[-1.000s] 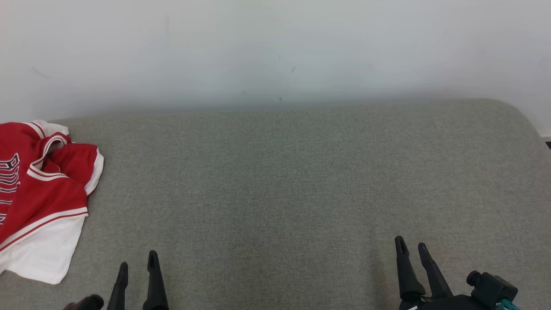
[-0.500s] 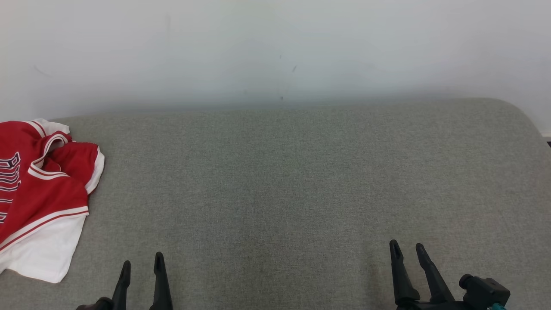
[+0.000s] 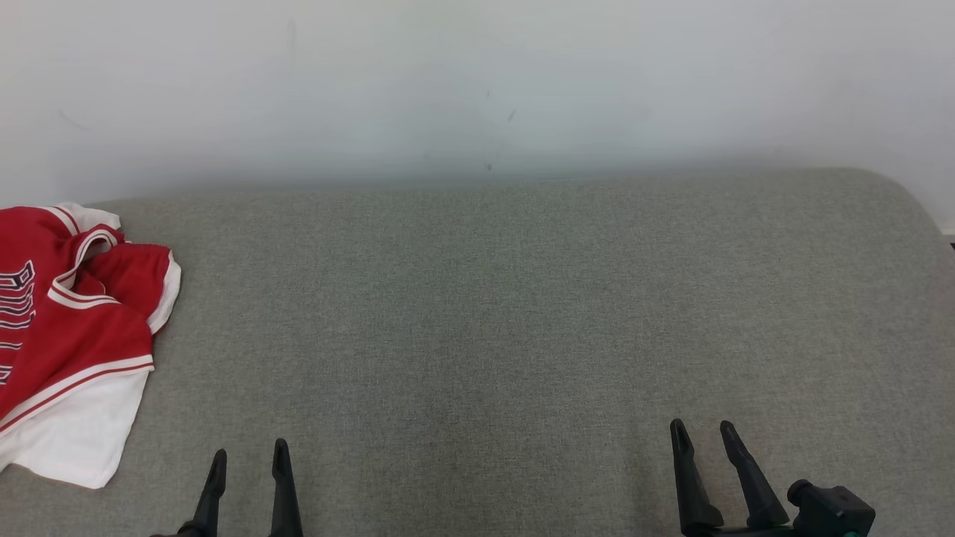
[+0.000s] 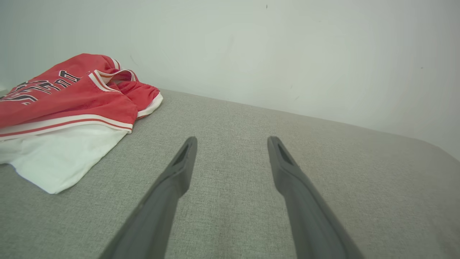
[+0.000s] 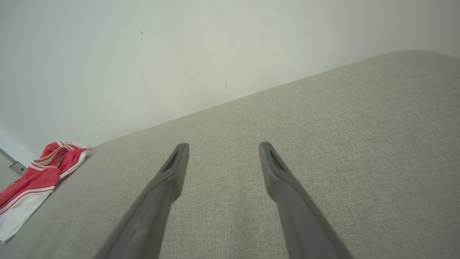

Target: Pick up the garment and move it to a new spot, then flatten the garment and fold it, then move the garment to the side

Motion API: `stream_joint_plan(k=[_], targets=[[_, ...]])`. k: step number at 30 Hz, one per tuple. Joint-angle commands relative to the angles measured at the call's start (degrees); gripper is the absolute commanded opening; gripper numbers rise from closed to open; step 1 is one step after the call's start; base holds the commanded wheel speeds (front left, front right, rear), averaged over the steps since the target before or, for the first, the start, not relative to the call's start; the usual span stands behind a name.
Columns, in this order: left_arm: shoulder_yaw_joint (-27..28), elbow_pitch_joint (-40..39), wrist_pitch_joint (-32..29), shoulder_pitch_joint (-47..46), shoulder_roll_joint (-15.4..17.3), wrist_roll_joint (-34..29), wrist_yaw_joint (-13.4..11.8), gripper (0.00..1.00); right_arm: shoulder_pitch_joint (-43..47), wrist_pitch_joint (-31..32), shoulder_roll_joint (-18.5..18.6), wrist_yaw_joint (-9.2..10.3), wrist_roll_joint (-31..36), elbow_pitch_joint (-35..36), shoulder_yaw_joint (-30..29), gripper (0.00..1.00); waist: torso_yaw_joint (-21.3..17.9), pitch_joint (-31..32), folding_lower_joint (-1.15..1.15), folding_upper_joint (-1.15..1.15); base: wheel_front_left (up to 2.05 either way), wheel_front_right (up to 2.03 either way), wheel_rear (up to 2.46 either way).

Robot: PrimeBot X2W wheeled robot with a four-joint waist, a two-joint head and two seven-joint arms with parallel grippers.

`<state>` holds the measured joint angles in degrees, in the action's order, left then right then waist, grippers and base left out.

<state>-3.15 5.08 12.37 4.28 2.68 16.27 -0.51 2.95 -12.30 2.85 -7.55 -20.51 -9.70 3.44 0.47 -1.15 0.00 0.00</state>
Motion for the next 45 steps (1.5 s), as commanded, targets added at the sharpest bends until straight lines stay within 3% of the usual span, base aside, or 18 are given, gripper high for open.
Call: stream_joint_plan(k=[1,25,45], targets=[[-0.1,-0.5,0.5,0.3,0.3,-1.6,0.0,1.0,0.6,-0.6,0.0,0.1,1.4,0.5,0.0,1.0,0.0,0.0,0.0,0.0,0.0,0.0,0.0],[0.6,-0.8,2.9,2.0,0.3,-8.0,3.0,1.0,1.9,-3.0,0.0,0.12,9.1,0.5,-0.7,1.0,0.3,-0.1,0.0,0.0,0.0,0.0,0.0],[2.2,0.0,2.9,2.5,0.3,-5.6,4.2,1.0,2.0,-3.0,0.0,0.12,7.6,0.2,-1.2,1.0,0.4,0.1,0.0,0.0,0.0,0.0,0.0]])
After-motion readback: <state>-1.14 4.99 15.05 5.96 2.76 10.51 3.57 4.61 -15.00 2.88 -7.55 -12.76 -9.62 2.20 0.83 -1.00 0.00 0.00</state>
